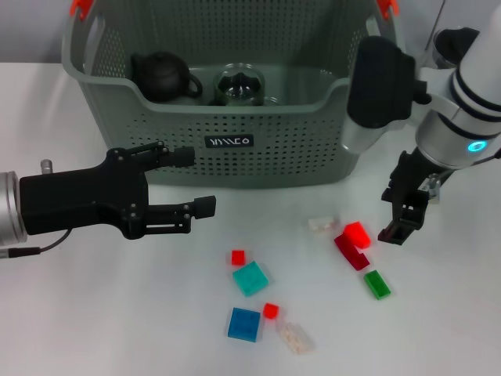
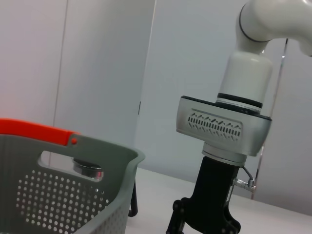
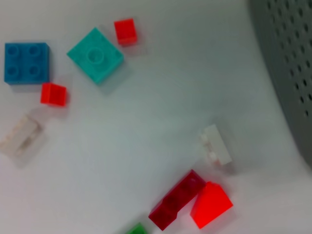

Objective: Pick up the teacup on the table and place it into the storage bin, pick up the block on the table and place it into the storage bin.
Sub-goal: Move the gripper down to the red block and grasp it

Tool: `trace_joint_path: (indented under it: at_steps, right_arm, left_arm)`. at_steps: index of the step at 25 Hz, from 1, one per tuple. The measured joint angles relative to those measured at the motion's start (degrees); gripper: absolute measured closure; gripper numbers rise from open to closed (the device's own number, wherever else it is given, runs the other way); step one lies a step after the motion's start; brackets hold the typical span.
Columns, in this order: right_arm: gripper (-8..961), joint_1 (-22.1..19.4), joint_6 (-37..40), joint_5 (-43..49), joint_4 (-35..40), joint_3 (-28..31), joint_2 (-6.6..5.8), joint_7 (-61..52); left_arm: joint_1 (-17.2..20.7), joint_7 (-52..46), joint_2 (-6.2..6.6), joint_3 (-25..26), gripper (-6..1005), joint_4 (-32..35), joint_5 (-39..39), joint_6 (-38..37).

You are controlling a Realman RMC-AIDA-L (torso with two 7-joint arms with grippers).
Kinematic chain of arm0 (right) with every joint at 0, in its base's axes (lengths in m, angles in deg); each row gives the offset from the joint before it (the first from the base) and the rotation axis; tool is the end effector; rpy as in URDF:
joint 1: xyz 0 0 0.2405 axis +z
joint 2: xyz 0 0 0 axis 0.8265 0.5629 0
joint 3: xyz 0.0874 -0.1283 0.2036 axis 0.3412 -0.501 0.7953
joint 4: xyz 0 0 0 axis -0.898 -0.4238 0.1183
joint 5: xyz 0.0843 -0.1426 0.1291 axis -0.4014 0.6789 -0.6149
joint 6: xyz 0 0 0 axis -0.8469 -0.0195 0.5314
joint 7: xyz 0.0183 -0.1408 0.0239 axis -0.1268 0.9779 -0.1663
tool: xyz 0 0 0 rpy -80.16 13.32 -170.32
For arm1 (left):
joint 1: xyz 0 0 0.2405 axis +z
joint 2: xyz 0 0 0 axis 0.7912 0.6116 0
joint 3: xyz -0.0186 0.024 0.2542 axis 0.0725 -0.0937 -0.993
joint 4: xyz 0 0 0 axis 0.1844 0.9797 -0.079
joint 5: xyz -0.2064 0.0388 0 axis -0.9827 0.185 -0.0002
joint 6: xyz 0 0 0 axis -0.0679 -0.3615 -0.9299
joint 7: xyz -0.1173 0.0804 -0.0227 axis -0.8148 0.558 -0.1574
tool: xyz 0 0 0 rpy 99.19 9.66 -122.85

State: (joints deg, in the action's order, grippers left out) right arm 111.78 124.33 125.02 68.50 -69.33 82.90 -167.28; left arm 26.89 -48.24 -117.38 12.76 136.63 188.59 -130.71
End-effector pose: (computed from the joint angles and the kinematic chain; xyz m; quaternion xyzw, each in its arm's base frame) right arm 0.1449 0.3909 -0.0378 -0.9368 0.0773 -0.3324 0.0767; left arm -0.2513 0.2929 0.0306 -0.9298 -0.1572 -0.3061 0.1304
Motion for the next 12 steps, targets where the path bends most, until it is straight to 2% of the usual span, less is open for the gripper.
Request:
trace_joint_path:
  at_steps: [5, 12]
  right_arm:
    - [250, 0.9, -2.3, -0.1, -1.8, -3.5, 0.11, 2.5]
    - [250, 1.2, -3.6, -0.5, -3.8, -4.4, 0.22, 8.0]
  left_arm:
    - [0.1, 0.0, 0.0, -0.1, 139, -0.1, 0.0, 0.2]
    - [0.0, 0.0, 0.0, 0.2, 139, -1.3, -0.3, 0.4]
